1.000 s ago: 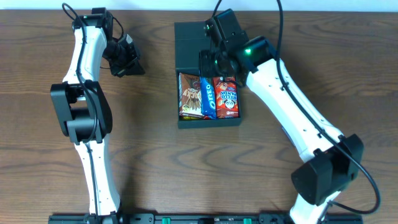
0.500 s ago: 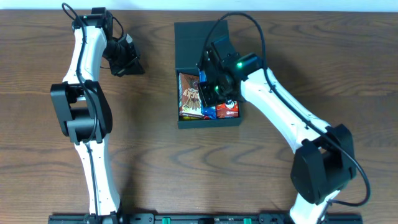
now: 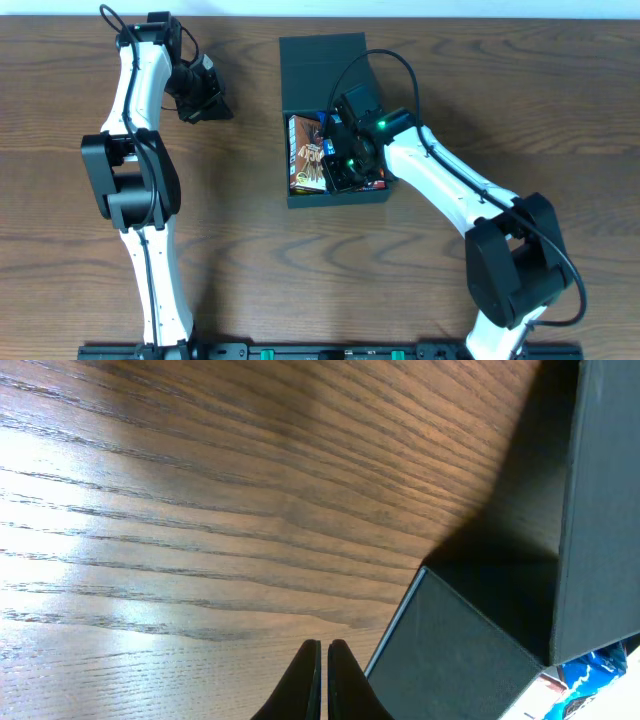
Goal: Pack container
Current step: 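Push the Oreo pack down into the box with the right gripper, then press the Oreo pack further down with the right gripper tips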
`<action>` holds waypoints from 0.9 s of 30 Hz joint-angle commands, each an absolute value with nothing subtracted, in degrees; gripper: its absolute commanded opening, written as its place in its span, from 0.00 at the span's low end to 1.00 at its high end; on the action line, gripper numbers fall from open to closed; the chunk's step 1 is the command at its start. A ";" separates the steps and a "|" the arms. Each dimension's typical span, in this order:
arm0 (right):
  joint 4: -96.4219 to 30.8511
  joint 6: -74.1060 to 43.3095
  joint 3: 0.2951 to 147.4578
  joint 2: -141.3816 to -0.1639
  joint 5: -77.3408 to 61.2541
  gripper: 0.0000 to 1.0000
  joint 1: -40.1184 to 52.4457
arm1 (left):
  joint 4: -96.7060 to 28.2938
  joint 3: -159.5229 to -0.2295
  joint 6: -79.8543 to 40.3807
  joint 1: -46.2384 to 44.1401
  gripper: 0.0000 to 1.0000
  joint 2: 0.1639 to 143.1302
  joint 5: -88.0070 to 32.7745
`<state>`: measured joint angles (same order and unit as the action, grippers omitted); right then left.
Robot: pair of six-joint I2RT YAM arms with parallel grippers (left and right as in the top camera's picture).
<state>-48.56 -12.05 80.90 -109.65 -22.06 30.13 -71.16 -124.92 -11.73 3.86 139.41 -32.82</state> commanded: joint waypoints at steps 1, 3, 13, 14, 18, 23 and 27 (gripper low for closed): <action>-47.22 -11.07 80.49 -109.82 -25.12 0.01 29.45 | -71.35 -124.88 -10.48 4.10 0.06 140.35 -32.62; -46.28 -11.05 81.36 -109.82 -28.08 0.01 29.32 | -71.35 -124.88 -10.48 4.10 0.06 140.35 -32.62; -44.62 -7.60 89.01 -109.40 -26.41 0.01 27.33 | -71.33 -124.88 -10.48 4.10 0.06 140.35 -32.62; -43.83 -7.60 88.95 -109.56 -25.47 0.01 26.72 | -71.33 -124.88 -10.48 4.10 0.06 140.35 -32.62; -39.57 -7.57 88.68 -110.59 -23.94 0.01 24.47 | -71.24 -124.88 -10.48 4.10 0.06 140.35 -32.62; -33.47 -7.64 88.68 -114.56 -25.17 0.01 21.58 | -71.13 -124.88 -10.48 4.10 0.06 140.33 -32.62; -31.00 -7.68 88.68 -116.81 -27.07 0.01 20.75 | -71.29 -124.88 -10.48 4.10 0.06 140.33 -32.62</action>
<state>-31.46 -8.47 88.38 -115.04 -25.50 21.06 -71.07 -124.92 -11.70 3.86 139.41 -32.82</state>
